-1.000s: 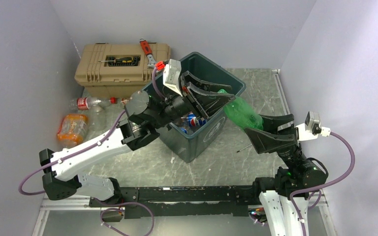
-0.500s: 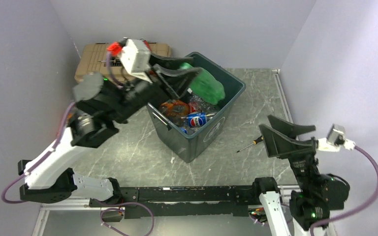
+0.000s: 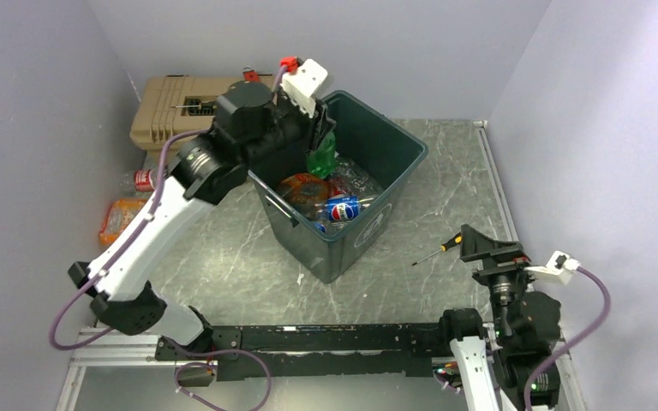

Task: Put the plastic bottles in the bin
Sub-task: Place the plastic bottle in the trash bin, then move the trash bin to the corner of the board.

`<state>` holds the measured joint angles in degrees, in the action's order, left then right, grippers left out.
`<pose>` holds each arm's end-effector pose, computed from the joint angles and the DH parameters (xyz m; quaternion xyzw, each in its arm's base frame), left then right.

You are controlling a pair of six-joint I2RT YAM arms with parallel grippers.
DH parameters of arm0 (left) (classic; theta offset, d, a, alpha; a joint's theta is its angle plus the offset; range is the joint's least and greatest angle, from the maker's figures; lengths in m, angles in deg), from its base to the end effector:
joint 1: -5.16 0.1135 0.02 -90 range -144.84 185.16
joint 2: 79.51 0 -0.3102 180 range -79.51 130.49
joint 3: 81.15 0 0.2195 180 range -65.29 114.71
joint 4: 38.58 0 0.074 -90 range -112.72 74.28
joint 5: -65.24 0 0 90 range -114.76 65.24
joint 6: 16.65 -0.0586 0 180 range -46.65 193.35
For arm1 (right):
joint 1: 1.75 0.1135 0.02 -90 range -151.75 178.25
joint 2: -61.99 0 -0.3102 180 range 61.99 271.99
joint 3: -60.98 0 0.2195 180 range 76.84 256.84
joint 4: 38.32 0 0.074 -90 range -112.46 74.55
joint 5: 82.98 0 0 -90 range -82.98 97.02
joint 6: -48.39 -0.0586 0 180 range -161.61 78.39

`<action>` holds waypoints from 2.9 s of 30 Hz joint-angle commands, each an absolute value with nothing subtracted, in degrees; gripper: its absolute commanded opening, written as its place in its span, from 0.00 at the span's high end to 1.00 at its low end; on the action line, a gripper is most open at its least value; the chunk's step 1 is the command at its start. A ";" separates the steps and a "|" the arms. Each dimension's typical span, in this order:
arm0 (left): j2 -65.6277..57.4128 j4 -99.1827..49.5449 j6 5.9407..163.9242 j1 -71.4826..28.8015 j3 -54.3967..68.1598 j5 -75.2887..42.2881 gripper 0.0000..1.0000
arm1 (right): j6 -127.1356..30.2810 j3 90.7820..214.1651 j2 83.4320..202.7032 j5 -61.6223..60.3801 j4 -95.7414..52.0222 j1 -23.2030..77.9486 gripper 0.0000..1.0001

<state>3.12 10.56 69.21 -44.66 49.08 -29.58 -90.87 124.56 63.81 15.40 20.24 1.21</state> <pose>0.1719 -0.1959 0.5797 0.2987 0.6513 -0.2427 0.6540 -0.0539 -0.0113 0.3241 0.3182 0.6092 0.2738 0.6728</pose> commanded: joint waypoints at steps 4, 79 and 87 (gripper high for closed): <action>5.52 13.22 78.71 -37.31 45.70 -16.23 1.00 | -91.80 118.26 63.25 18.54 26.65 1.61 0.00; 9.41 25.10 97.78 -25.48 41.65 -10.47 1.00 | -85.12 135.27 69.62 9.52 25.80 4.13 0.00; 6.80 6.76 106.69 -30.15 30.60 -16.20 1.00 | -85.92 134.41 69.97 10.58 25.07 4.16 0.00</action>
